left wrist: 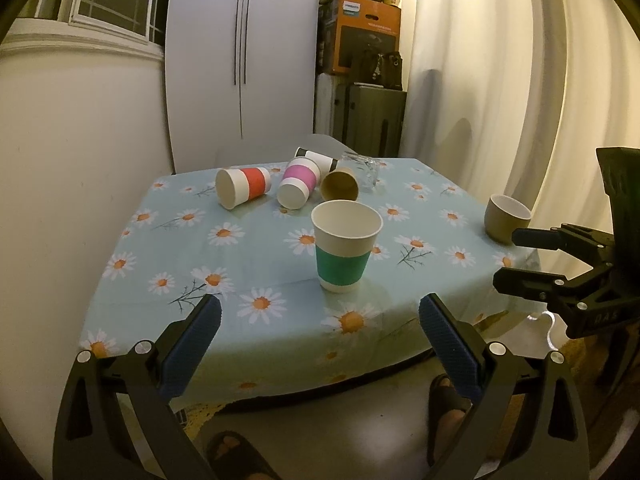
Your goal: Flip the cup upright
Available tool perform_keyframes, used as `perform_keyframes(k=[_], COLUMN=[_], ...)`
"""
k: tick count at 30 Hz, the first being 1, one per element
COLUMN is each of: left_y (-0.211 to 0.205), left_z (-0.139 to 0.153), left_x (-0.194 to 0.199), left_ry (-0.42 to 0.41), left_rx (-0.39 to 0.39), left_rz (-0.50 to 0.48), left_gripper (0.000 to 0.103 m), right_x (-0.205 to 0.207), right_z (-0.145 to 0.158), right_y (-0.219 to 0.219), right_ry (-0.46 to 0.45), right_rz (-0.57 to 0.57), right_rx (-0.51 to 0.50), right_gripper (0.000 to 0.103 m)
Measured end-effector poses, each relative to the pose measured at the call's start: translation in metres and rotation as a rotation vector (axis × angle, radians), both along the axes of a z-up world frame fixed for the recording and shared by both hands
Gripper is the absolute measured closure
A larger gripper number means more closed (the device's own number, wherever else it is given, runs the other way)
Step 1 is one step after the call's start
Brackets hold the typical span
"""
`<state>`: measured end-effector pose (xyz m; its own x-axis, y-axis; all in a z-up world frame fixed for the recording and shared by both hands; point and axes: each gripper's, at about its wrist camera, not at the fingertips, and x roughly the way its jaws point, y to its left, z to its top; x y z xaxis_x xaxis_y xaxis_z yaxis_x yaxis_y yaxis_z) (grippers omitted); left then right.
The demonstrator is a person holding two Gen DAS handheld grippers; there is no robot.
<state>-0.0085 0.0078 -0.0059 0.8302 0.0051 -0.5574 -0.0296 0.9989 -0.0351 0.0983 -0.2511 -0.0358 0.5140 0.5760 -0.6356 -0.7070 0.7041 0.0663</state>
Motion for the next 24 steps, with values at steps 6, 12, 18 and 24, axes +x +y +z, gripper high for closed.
perform_keyframes(k=[6, 12, 18, 24], left_y=[0.0003, -0.0005, -0.0019, -0.0018], left_z=[-0.0001, -0.0001, 0.0002, -0.0001], left_x=[0.0001, -0.0004, -0.0006, -0.0007], left_ry=[0.001, -0.005, -0.005, -0.004], left_rx=[0.002, 0.013, 0.017, 0.016], left_rz=[-0.001, -0.002, -0.005, -0.006], left_gripper=[0.006, 0.006, 0.006, 0.006], right_x=[-0.0002, -0.0003, -0.0006, -0.0007], right_z=[0.0002, -0.0006, -0.0009, -0.0011], right_y=[-0.0004, -0.0005, 0.0002, 0.0006], right_ry=[0.000, -0.008, -0.012, -0.012], right_rz=[0.000, 0.000, 0.004, 0.003], right_rx=[0.000, -0.014, -0.020, -0.023], right_gripper=[0.011, 0.011, 0.011, 0.011])
